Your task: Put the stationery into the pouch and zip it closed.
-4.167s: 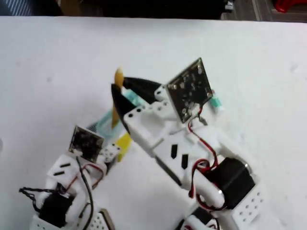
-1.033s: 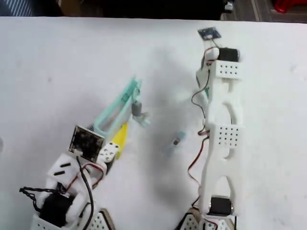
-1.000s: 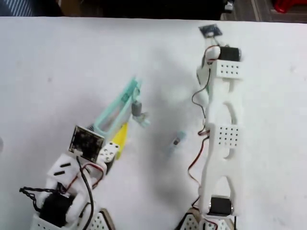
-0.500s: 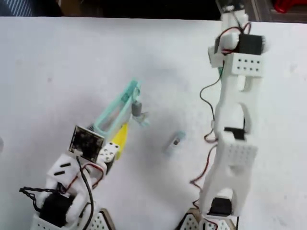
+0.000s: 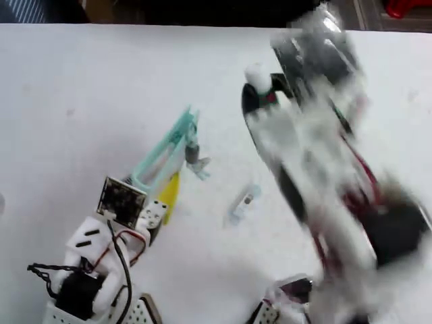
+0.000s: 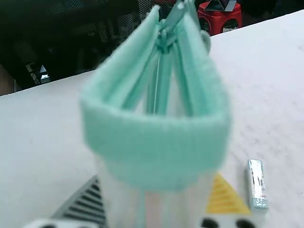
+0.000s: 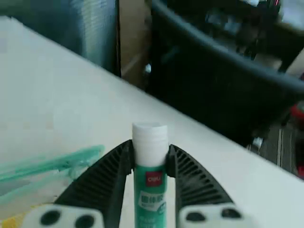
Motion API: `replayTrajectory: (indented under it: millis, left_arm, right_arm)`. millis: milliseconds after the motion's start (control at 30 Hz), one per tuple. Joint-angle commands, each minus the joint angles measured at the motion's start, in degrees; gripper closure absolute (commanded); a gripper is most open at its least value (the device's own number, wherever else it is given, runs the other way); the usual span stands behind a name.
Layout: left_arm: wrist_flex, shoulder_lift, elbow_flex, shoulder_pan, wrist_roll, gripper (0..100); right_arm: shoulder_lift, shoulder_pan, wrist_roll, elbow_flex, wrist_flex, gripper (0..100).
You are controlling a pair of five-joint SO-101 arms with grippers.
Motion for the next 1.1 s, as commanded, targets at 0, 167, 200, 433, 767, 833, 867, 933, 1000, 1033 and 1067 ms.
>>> replayTrajectory:
  millis: [0,167,200,433,767,833,867,933,1000,1033,1067]
  left_arm:
    - [-0.6,0.4,-0.6,-0.1,1.0,84]
    - [-0.6,0.4,-0.6,0.1,1.0,84]
    - [-0.6,0.4,-0.6,0.1,0.9,84]
    - [-0.6,0.4,-0.6,0.1,0.9,84]
    - [-0.6,0.4,-0.6,0.2,0.9,84]
    - [-0.6,0.4,-0.6,0.2,0.8,84]
    - [-0.6,0.4,-0.5,0.2,0.8,84]
    - [-0.6,0.4,-0.5,0.2,0.7,84]
    - [-0.6,0.4,-0.5,0.2,0.7,84]
    - [-0.6,0.4,-0.5,0.2,0.7,84]
    - [-0.6,0.4,-0.5,0.2,0.7,84]
  right_arm:
    - [-8.1,-1.2,-0.4,-0.1,-5.1,98.2]
    - [-10.9,-1.3,-0.5,0.0,-6.9,98.2]
    - [-10.9,-1.3,-0.6,0.0,-6.6,98.2]
    - [-12.4,-1.4,-12.1,-0.1,-3.2,98.2]
    - [-14.5,-1.4,-21.5,2.7,-2.2,98.2]
    - [-14.8,-1.4,-21.5,6.1,-2.2,98.2]
    - [-14.8,-1.5,-21.5,7.6,-2.2,98.2]
    - [-14.8,-1.5,-21.5,10.5,-1.9,98.2]
    - [-15.3,-1.5,-21.5,12.7,-1.8,98.2]
    - [-16.2,-1.5,-21.5,13.8,-1.7,98.2]
    - [-17.2,-1.5,-21.5,14.8,-1.7,98.2]
